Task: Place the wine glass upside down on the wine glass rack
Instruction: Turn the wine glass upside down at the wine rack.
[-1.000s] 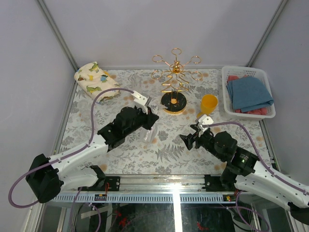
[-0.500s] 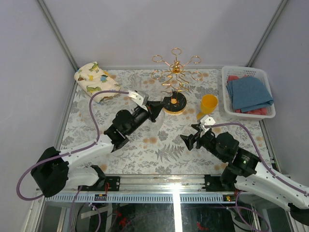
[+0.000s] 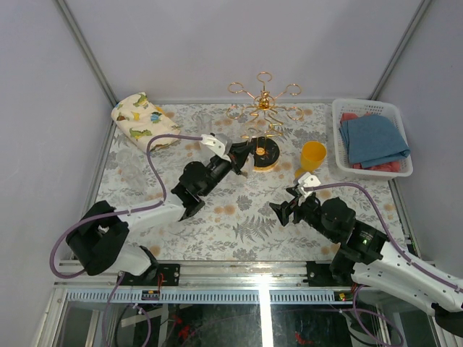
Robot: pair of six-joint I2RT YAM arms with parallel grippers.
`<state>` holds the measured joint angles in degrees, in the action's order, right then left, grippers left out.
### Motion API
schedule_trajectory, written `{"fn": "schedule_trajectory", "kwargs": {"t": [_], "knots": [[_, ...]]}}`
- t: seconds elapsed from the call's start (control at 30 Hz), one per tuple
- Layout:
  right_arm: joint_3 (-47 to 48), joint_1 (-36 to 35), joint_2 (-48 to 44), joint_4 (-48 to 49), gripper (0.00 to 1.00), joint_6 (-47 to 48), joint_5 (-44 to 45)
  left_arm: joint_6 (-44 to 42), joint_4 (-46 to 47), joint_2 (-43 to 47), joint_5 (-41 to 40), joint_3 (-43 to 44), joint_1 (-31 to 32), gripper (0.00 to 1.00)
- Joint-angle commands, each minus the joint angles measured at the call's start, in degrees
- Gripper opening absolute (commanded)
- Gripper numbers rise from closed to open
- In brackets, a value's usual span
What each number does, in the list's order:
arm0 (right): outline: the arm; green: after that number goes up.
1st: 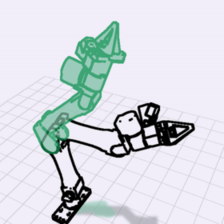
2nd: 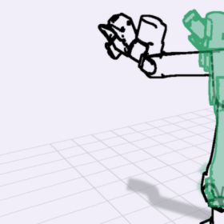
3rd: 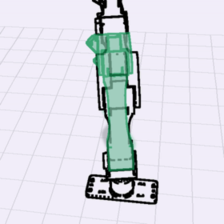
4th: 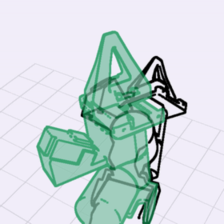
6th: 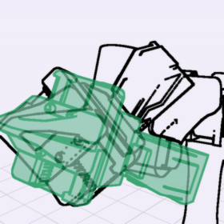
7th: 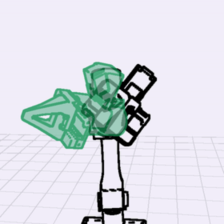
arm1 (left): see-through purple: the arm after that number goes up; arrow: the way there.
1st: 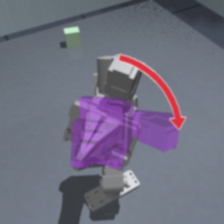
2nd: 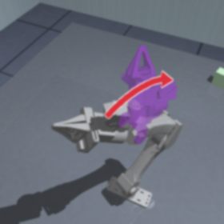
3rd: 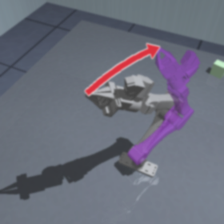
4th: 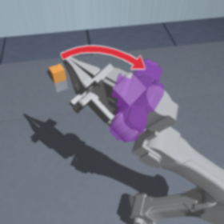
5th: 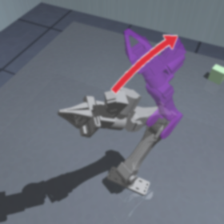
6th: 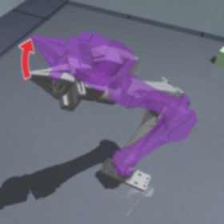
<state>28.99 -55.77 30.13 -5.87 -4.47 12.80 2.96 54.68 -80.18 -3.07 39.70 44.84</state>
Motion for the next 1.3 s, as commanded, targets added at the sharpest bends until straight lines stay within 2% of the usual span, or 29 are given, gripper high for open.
{"fn": "schedule_trajectory", "kwargs": {"t": [0.0,0.6,1.1,1.27], "knots": [[0.3,-0.1,0.6,1.6,0.76,-0.6,0.2,-2.2,12.5,-1.1,-3.1,3.3,-1.1,0.0],[1.0,-0.1,0.6,0.2,0.76,-0.7,-0.4,-2.6,14.9,-8.5,2.3,8.2,-6.0,0.0],[1.2,-0.1,0.7,-0.4,0.76,-1.5,-0.6,-1.5,13.3,-14.9,6.8,14.6,-6.5,0.0],[1.2,-0.1,0.7,-0.4,0.79,-1.5,-0.5,-0.8,12.3,-15.7,8.9,16.0,-6.5,0.0]]}}
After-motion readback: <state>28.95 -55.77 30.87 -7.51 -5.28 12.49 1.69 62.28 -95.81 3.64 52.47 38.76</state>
